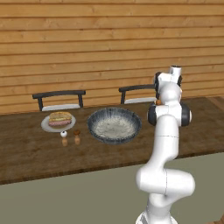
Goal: Place one bun and one sausage from the bowl on each plate.
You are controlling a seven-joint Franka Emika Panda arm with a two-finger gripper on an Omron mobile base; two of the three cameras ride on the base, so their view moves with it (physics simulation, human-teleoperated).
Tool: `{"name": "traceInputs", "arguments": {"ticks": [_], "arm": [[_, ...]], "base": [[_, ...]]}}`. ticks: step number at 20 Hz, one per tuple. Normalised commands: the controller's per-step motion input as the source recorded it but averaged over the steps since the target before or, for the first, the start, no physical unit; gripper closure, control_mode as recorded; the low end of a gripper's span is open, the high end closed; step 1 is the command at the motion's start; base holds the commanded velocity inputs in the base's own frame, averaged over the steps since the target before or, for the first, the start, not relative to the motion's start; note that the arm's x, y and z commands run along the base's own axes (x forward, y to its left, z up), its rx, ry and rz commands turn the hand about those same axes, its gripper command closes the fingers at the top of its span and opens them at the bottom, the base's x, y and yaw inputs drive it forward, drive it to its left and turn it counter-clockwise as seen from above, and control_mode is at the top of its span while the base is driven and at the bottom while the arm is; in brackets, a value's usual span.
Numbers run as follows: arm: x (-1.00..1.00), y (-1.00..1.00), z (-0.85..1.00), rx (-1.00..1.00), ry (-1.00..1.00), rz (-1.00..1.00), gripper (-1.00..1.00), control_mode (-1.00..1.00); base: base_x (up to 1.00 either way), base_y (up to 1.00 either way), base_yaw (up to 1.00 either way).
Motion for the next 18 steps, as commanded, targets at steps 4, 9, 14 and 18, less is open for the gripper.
{"name": "traceInputs", "arguments": {"ticks": [4,9,14,18], "arm": [[-0.21,0.01,0.15,-0.03,-0.06,0.00,-1.00,-1.00],[-0.27,0.00,0.02,-0.01,-0.05,0.00,-1.00,-1.00],[-0.55,0.00,0.07,0.00,-0.05,0.00,-1.00,-1.00],[-0.97,0.10,0.08,0.00,-0.07,0.00,-1.00,-1.00]], "base": [[0.00,0.00,0.00],[0.00,0.00,0.00],[0.00,0.00,0.00],[0.00,0.00,0.00]]}}
